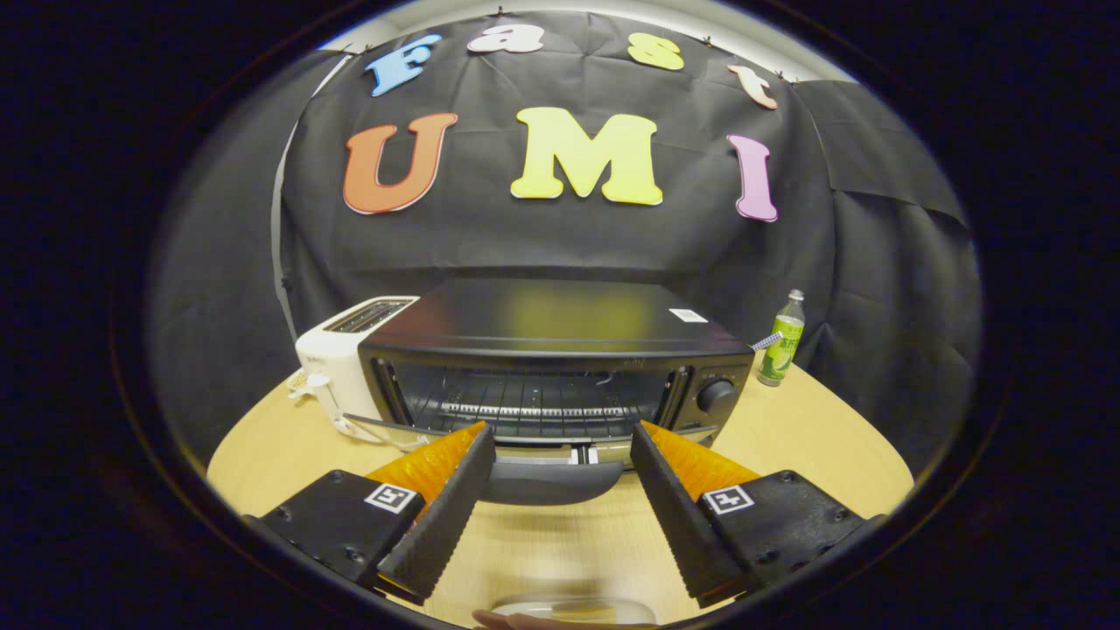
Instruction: Open the toaster oven, put the food inside, and close the toaster oven door.
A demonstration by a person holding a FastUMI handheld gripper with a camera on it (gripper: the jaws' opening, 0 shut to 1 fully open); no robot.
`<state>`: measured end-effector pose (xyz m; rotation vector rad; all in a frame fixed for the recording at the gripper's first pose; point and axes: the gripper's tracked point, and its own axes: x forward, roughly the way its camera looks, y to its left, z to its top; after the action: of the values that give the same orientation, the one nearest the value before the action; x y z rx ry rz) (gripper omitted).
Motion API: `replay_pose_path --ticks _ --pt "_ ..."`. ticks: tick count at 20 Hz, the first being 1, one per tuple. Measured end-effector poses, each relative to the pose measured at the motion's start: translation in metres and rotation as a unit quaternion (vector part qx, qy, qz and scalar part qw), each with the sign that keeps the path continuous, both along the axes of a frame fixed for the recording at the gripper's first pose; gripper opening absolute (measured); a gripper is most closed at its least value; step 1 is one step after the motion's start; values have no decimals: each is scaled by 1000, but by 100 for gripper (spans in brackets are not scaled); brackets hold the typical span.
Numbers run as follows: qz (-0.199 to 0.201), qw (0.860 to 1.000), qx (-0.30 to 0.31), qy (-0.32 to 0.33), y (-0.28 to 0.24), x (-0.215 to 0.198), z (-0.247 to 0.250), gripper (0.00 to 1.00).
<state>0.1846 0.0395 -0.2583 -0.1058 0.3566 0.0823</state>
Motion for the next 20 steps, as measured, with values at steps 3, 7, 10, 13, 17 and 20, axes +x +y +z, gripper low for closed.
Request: replay_pose_path --ticks 3,7,10,13,17,20 --pt "9 1000 -15 1 -3 -14 -14 100" --pt "17 999 -28 11 -7 -32 -35 100" --pt "24 999 -17 22 -6 -39 -49 100" --pt "25 999 1 32 -7 -42 -57 100" --pt "21 999 1 31 -7 -47 -64 100" --pt "16 998 21 52 -8 -53 -79 99"
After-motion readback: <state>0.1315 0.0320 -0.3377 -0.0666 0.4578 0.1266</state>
